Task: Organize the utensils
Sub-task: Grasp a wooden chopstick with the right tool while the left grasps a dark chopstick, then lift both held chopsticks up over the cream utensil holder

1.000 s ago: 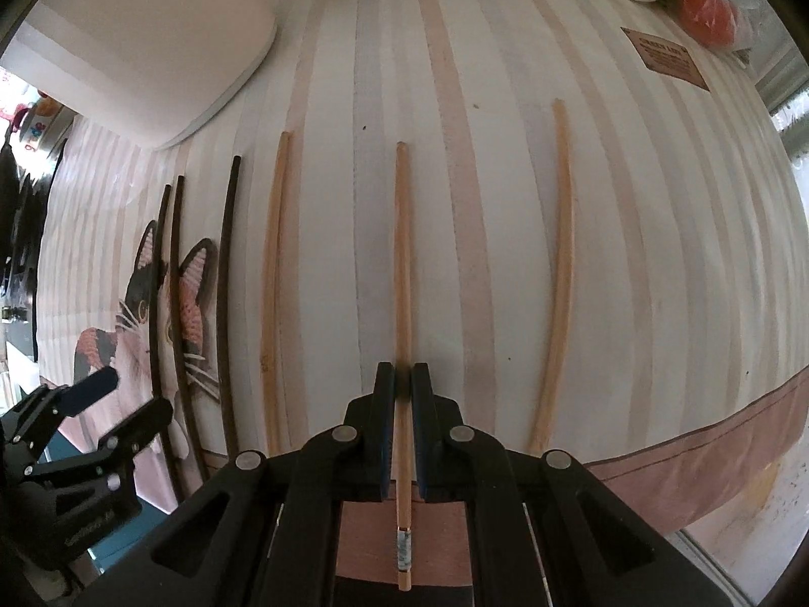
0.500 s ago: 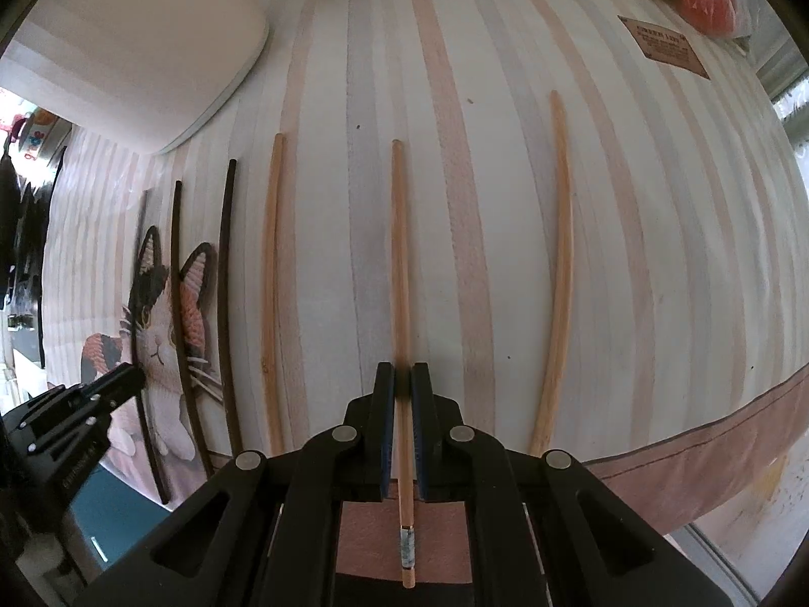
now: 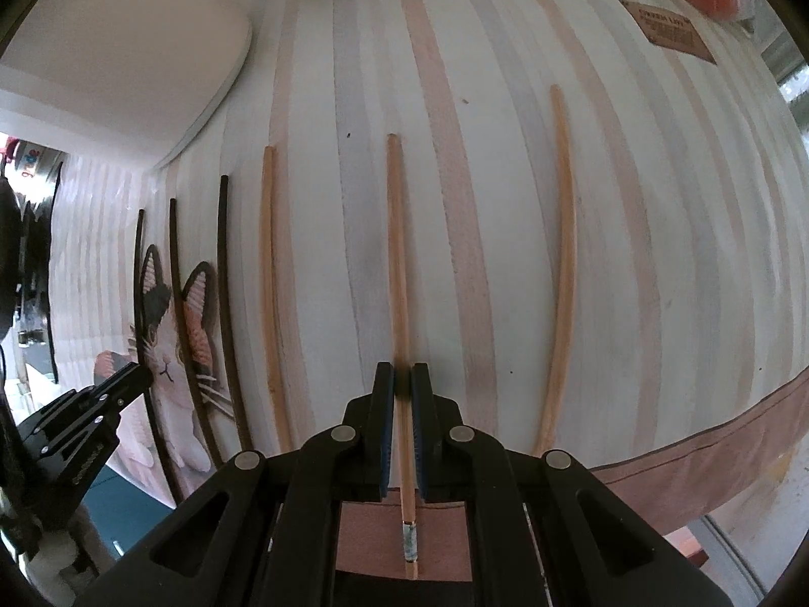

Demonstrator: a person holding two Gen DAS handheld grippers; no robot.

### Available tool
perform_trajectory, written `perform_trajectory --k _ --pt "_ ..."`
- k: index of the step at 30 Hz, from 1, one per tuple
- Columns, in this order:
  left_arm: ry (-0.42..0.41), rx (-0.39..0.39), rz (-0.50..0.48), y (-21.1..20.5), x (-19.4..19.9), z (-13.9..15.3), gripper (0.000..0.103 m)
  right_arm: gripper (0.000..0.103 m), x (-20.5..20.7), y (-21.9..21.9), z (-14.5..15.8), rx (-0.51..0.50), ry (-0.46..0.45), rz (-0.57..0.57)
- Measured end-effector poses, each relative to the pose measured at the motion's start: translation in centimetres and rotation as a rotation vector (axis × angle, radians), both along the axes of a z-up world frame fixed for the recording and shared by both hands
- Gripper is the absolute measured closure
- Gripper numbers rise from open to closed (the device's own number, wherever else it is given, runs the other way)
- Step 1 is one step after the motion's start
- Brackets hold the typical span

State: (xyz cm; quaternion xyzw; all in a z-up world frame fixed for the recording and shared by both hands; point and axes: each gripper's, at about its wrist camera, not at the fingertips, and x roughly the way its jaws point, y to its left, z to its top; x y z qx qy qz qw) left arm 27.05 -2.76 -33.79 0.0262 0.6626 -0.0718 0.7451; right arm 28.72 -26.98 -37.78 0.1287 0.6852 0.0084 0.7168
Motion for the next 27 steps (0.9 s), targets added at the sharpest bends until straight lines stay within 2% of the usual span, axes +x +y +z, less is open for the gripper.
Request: perform_trajectory --k 5,16,22,27 --pt "-0.011 -0.005 -0.001 -0.4 0.2 -0.2 0.099 0.097 0.1 -0.8 0.1 0.013 -0.014 0.005" --pt "-0.106 -0.096 0.017 0.8 -0.5 6.3 0.099 0.097 -1.5 -0.6 2.0 0.095 -0.106 -0.012" --pt "-0.186 -0.13 0.025 1.8 -0.4 9.8 0.099 0.097 -1.1 0.2 4.9 0.136 -0.182 -0.006" --pt "-0.238 -0.167 0.029 2.3 -0.3 12.8 0.099 0.097 -0.3 1.0 8.6 0.17 -0.277 0.003"
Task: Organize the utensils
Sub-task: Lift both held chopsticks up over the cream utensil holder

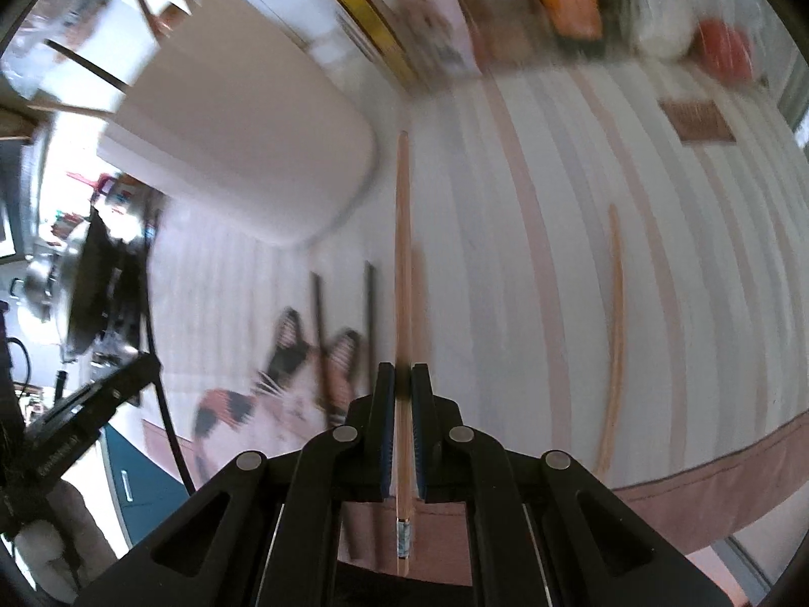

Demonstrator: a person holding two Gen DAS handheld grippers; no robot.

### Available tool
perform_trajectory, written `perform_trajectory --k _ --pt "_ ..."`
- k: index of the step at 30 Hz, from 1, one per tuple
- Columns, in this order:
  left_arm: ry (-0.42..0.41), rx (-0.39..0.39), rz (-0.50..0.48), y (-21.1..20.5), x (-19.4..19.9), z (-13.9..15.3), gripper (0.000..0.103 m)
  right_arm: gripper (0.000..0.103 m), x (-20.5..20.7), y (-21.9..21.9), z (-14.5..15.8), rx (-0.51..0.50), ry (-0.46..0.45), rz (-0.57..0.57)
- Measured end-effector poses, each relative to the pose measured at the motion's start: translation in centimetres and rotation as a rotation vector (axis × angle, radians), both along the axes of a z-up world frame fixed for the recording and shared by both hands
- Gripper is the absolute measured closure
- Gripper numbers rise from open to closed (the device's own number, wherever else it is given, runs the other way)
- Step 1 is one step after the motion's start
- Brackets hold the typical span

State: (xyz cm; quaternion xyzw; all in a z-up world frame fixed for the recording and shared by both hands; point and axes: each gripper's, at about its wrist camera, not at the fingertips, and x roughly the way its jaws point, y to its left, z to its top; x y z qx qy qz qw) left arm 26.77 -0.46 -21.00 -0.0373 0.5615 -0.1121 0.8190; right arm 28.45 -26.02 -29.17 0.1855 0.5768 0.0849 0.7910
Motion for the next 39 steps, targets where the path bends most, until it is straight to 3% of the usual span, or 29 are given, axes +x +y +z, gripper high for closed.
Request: perform_trajectory --k 11,20,33,39 --pt "-0.055 -0.041 0.025 1.0 -1.2 2.8 0.099 0.097 1.1 1.7 6.8 0.046 -0.159 0.03" --pt "-0.122 -0.085 0.044 2.2 -1.9 6.3 0.099 0.097 1.8 2.8 9.7 0.084 -0.226 0.036" --pt "-0.395 -0.165 0.035 2.0 1.5 17.2 0.099 0.097 4.2 1.9 18.3 0.123 -0.446 0.002" --pt "-0.469 -0.179 0.04 1.3 4.7 20.1 0.099 0.097 7.3 1.3 21.5 0.113 -0.563 -0.039"
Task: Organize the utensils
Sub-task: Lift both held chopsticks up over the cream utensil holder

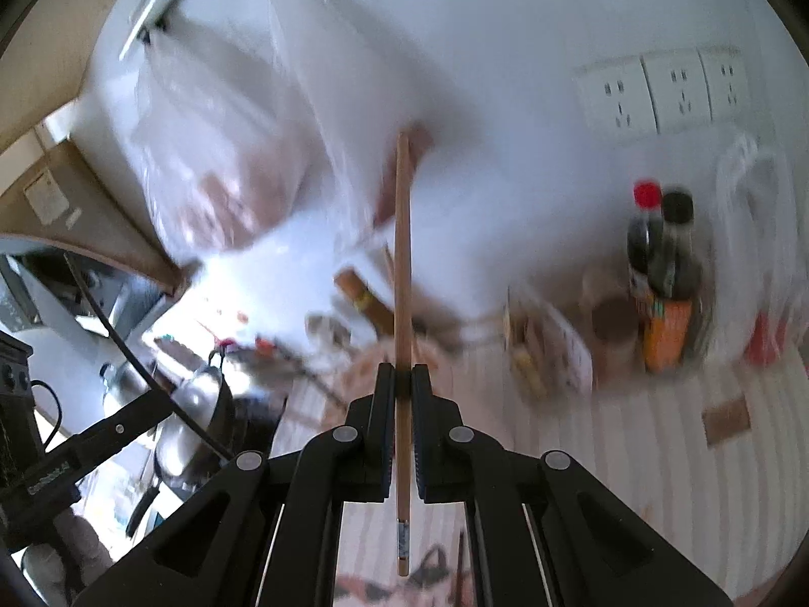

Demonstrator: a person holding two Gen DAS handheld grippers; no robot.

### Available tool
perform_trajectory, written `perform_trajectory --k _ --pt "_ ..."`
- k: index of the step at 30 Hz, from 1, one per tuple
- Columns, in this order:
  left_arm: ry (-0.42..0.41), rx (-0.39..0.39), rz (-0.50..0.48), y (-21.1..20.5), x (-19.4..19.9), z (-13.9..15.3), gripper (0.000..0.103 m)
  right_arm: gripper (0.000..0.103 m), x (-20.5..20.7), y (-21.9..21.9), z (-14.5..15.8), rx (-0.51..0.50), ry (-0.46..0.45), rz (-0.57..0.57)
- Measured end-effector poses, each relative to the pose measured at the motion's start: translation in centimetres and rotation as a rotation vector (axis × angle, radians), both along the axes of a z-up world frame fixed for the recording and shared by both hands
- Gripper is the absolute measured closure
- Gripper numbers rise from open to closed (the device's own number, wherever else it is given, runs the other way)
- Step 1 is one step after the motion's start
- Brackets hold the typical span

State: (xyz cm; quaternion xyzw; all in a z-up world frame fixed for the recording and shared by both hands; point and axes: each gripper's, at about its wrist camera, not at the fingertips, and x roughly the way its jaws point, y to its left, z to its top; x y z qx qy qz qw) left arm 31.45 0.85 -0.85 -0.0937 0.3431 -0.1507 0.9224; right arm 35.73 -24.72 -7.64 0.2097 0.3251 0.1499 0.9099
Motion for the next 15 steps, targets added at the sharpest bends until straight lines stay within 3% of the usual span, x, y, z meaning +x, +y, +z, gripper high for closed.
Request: perform_trajectory --k 8,15 --pt "-0.061 0.038 0.012 -1.4 3.5 1.6 0.099 0.097 4.0 0.1 1.1 0.01 -0.108 -0.062" --pt "-0.037 0.089 0.017 -2.3 5.5 -0.2 0.099 0.097 6.5 1.4 -1.0 -0.02 -0.168 -0.069"
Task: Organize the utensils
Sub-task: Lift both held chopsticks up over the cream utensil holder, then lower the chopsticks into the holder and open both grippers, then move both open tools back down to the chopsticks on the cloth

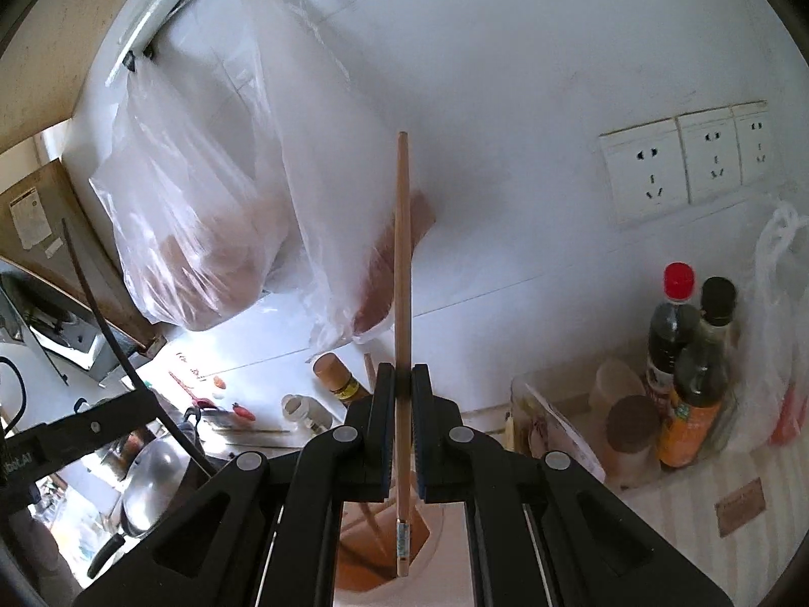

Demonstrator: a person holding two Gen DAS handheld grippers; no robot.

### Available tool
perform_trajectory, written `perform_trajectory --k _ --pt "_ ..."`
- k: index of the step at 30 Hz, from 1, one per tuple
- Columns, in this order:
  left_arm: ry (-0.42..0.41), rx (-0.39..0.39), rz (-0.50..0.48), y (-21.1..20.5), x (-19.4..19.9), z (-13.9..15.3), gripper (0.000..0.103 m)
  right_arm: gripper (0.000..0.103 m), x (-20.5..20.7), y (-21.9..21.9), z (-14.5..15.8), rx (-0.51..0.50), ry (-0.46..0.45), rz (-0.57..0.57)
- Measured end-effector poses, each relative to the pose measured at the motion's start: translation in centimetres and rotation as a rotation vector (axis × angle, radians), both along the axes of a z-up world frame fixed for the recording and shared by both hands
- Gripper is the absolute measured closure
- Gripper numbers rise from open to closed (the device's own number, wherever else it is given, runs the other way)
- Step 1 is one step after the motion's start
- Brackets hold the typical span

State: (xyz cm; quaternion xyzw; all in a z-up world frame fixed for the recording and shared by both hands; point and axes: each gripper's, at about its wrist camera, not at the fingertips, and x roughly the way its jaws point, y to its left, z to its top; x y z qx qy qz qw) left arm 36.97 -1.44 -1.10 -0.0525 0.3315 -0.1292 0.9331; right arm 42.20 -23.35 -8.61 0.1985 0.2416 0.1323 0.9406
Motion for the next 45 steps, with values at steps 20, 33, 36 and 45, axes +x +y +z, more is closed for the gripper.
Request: perform_trajectory --k 20,33,36,45 --pt "0.121 0.018 0.028 0.3 0.6 -6.2 0.099 0.097 -0.8 2.5 -4.3 -0.109 -0.067 0.079" --pt "0.152 -0.046 0.124 3.2 -2.1 -5.3 0.0 0.042 -4.8 1.1 -5.1 -0.156 0.065 0.147" --pt "0.152 -0.019 0.159 3.8 -2.9 -5.4 0.0 0.027 -6.2 1.1 -4.4 -0.204 0.064 0.133" --pt "0.12 0.143 0.262 4.3 -6.1 -6.6 0.0 0.0 -9.3 2.8 -2.5 -0.405 0.075 0.04"
